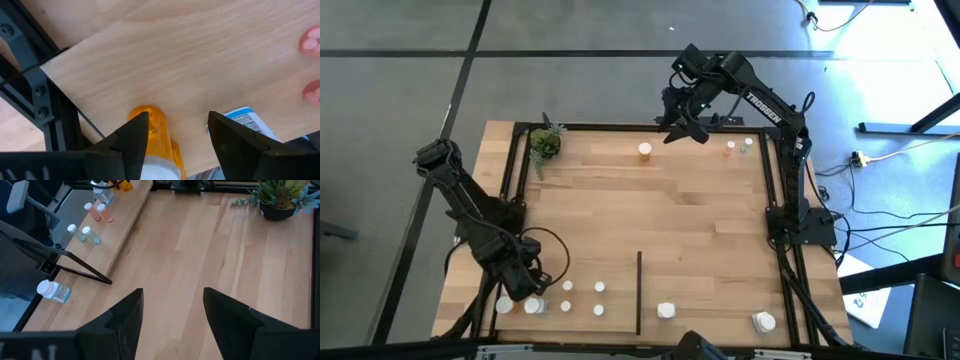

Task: Pick and place medicine bottles onto shelf by color
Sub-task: Adjust the big orange pill bottle on the shelf, then put the big orange pill bottle on the shelf aligned with the other big orange pill bottles

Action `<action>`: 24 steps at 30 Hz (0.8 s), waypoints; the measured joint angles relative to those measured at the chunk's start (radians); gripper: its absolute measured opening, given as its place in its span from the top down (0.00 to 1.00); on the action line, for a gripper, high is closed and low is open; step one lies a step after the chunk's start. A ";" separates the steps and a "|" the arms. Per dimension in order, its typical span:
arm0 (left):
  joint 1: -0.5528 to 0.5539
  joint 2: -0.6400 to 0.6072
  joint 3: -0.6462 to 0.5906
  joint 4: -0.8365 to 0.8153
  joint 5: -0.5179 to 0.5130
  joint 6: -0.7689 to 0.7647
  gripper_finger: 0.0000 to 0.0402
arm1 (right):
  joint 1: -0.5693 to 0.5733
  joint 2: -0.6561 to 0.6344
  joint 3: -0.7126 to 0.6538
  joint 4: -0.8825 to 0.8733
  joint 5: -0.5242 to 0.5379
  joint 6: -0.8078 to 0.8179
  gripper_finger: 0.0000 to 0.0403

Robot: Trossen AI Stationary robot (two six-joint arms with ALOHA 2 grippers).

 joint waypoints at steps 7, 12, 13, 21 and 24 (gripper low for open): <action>-0.003 0.000 0.000 -0.009 -0.069 -0.008 0.51 | 0.000 0.000 0.000 0.004 0.000 0.000 0.48; -0.001 0.000 0.004 -0.016 -0.108 -0.008 0.51 | 0.000 0.000 0.000 0.010 0.000 0.000 0.48; 0.002 0.000 0.012 -0.031 -0.123 -0.008 0.51 | 0.000 0.000 0.000 0.010 0.001 0.000 0.48; 0.099 -0.036 0.166 -0.243 -0.323 0.102 0.51 | -0.015 0.000 0.001 0.006 0.019 0.027 0.48; 0.169 -0.049 0.228 -0.319 -0.403 0.195 0.51 | -0.033 0.000 0.002 -0.014 0.024 0.027 0.48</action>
